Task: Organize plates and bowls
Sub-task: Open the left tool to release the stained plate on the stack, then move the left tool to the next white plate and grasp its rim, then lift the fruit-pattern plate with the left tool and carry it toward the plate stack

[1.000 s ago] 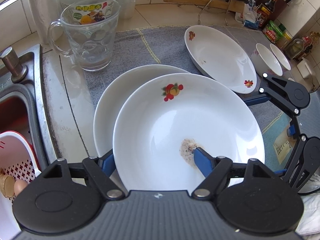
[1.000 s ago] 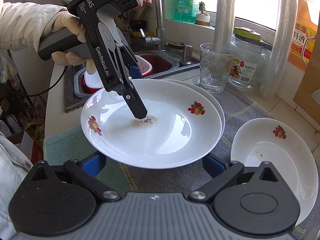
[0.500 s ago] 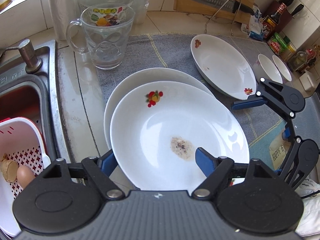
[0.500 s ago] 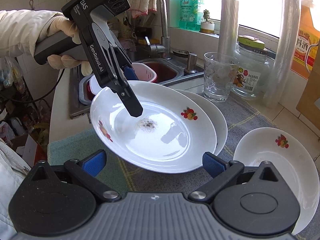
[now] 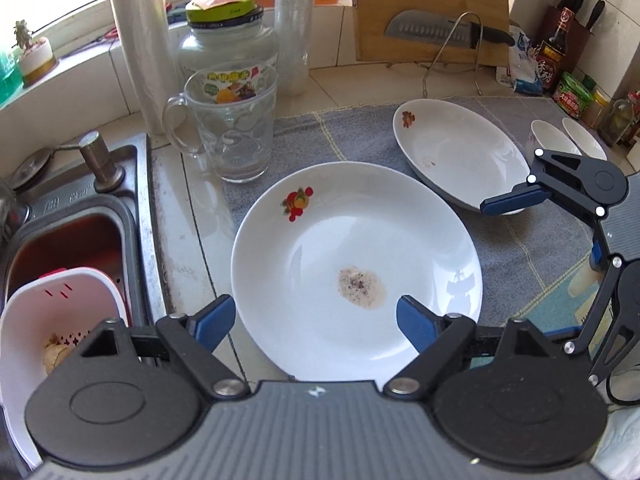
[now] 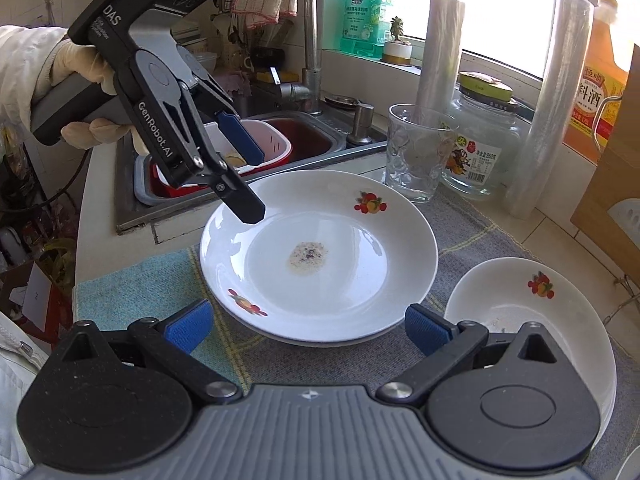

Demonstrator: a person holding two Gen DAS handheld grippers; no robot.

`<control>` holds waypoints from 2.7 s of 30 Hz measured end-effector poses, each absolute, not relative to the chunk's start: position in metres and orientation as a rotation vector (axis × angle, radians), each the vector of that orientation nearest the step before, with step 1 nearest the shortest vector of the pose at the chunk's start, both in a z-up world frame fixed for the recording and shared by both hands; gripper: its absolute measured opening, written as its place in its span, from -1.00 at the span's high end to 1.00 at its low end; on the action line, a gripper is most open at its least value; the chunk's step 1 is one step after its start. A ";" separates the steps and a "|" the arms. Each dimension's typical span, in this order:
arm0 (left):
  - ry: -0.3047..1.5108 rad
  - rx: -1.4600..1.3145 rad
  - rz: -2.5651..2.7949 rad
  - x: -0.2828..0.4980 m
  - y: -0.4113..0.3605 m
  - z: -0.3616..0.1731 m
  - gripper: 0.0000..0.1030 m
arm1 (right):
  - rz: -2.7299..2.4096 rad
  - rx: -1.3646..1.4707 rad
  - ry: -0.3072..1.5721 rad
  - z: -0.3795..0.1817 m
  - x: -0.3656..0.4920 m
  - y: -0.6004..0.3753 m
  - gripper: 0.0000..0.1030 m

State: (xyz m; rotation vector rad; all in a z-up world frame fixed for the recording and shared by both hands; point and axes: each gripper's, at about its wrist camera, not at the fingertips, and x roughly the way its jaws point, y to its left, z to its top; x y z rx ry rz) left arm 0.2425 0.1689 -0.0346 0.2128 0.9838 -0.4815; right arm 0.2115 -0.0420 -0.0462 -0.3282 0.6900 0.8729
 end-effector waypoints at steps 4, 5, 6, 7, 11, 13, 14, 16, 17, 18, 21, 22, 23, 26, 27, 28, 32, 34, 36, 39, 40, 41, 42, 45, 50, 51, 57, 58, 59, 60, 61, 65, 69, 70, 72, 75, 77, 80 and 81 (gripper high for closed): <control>0.887 0.240 -0.484 0.229 0.150 -0.031 -0.75 | 0.796 -0.310 0.701 -0.044 0.213 -0.057 -1.00; 0.865 0.247 -0.487 0.225 0.143 -0.031 -0.75 | 0.771 -0.303 0.709 -0.044 0.214 -0.061 -1.00; 0.857 0.245 -0.500 0.224 0.139 -0.031 -0.75 | 0.741 -0.298 0.720 -0.045 0.215 -0.066 -1.00; 0.856 0.236 -0.511 0.224 0.135 -0.032 -0.75 | 0.709 -0.294 0.728 -0.046 0.216 -0.072 -1.00; 0.847 0.228 -0.558 0.228 0.119 -0.032 -0.75 | 0.602 -0.254 0.750 -0.049 0.212 -0.092 -1.00; 0.843 0.242 -0.572 0.232 0.110 -0.031 -0.75 | 0.537 -0.223 0.757 -0.052 0.208 -0.102 -1.00; 0.837 0.252 -0.582 0.235 0.105 -0.030 -0.75 | 0.506 -0.214 0.761 -0.054 0.207 -0.106 -1.00; 0.829 0.275 -0.599 0.240 0.097 -0.028 -0.75 | 0.440 -0.196 0.771 -0.059 0.203 -0.116 -1.00; 0.823 0.285 -0.608 0.243 0.092 -0.027 -0.76 | 0.415 -0.185 0.780 -0.063 0.202 -0.121 -1.00; 0.820 0.293 -0.620 0.247 0.088 -0.026 -0.76 | 0.389 -0.173 0.791 -0.067 0.201 -0.126 -1.00; 0.821 0.320 -0.655 0.260 0.072 -0.026 -0.76 | 0.347 -0.150 0.816 -0.080 0.204 -0.134 -1.00; 0.824 0.327 -0.666 0.265 0.067 -0.026 -0.76 | 0.341 -0.140 0.824 -0.084 0.206 -0.136 -1.00; 0.831 0.332 -0.676 0.270 0.061 -0.027 -0.76 | 0.339 -0.128 0.832 -0.088 0.209 -0.138 -1.00; 0.839 0.352 -0.706 0.285 0.046 -0.030 -0.75 | 0.338 -0.115 0.840 -0.095 0.215 -0.140 -1.00; 0.844 0.359 -0.712 0.290 0.041 -0.031 -0.75 | 0.342 -0.109 0.847 -0.097 0.218 -0.140 -1.00; 0.849 0.363 -0.717 0.294 0.037 -0.032 -0.75 | 0.350 -0.104 0.857 -0.099 0.221 -0.139 -1.00; 0.866 0.390 -0.742 0.314 0.020 -0.037 -0.75 | 0.346 -0.122 0.822 -0.102 0.222 -0.138 -1.00; 0.871 0.398 -0.761 0.324 0.010 -0.040 -0.75 | 0.339 -0.116 0.811 -0.103 0.224 -0.137 -1.00; 0.887 0.397 -0.775 0.336 0.002 -0.043 -0.75 | 0.333 -0.111 0.798 -0.105 0.225 -0.135 -1.00; 0.914 0.401 -0.800 0.353 -0.009 -0.049 -0.75 | 0.330 -0.107 0.784 -0.106 0.228 -0.134 -1.00; 0.922 0.411 -0.802 0.358 -0.013 -0.051 -0.75 | 0.330 -0.106 0.780 -0.106 0.228 -0.133 -1.00; 0.929 0.419 -0.808 0.361 -0.016 -0.054 -0.75 | 0.328 -0.105 0.778 -0.106 0.229 -0.133 -1.00; 0.941 0.427 -0.811 0.367 -0.020 -0.057 -0.75 | 0.324 -0.103 0.777 -0.106 0.230 -0.133 -1.00; 0.990 0.443 -0.832 0.379 -0.027 -0.067 -0.69 | 0.313 -0.096 0.771 -0.106 0.232 -0.133 -1.00; 1.050 0.481 -0.875 0.392 -0.035 -0.075 -0.56 | 0.300 -0.082 0.757 -0.107 0.232 -0.132 -1.00; 1.059 0.487 -0.882 0.394 -0.036 -0.076 -0.55 | 0.299 -0.075 0.754 -0.107 0.233 -0.132 -1.00; 1.119 0.509 -0.939 0.409 -0.044 -0.078 -0.48 | 0.298 -0.010 0.743 -0.106 0.238 -0.136 -1.00; 1.127 0.512 -0.946 0.411 -0.045 -0.078 -0.48 | 0.296 -0.001 0.741 -0.106 0.239 -0.137 -1.00; 1.133 0.516 -0.954 0.412 -0.047 -0.079 -0.48 | 0.293 0.006 0.739 -0.106 0.240 -0.137 -1.00; 1.139 0.519 -0.960 0.414 -0.048 -0.079 -0.48 | 0.292 0.011 0.738 -0.106 0.240 -0.137 -1.00; 1.142 0.522 -0.965 0.415 -0.049 -0.080 -0.48 | 0.293 0.013 0.738 -0.106 0.240 -0.137 -1.00; 1.150 0.530 -0.977 0.418 -0.055 -0.082 -0.48 | 0.294 0.002 0.734 -0.105 0.242 -0.134 -1.00; 1.147 0.536 -0.985 0.418 -0.057 -0.083 -0.48 | 0.293 0.007 0.739 -0.105 0.244 -0.134 -1.00; 1.146 0.534 -0.987 0.419 -0.056 -0.083 -0.48 | 0.293 0.008 0.740 -0.105 0.244 -0.134 -1.00; 1.144 0.531 -0.993 0.418 -0.057 -0.082 -0.48 | 0.291 0.008 0.745 -0.105 0.244 -0.135 -1.00; 1.141 0.530 -0.998 0.417 -0.056 -0.082 -0.48 | 0.289 0.004 0.754 -0.104 0.245 -0.134 -1.00; 1.138 0.532 -1.003 0.416 -0.056 -0.082 -0.48 | 0.288 0.004 0.760 -0.103 0.245 -0.134 -1.00; 1.135 0.528 -1.008 0.413 -0.054 -0.080 -0.48 | 0.290 0.003 0.766 -0.101 0.243 -0.134 -1.00; 1.134 0.525 -1.009 0.413 -0.054 -0.080 -0.48 | 0.291 0.000 0.767 -0.099 0.242 -0.134 -1.00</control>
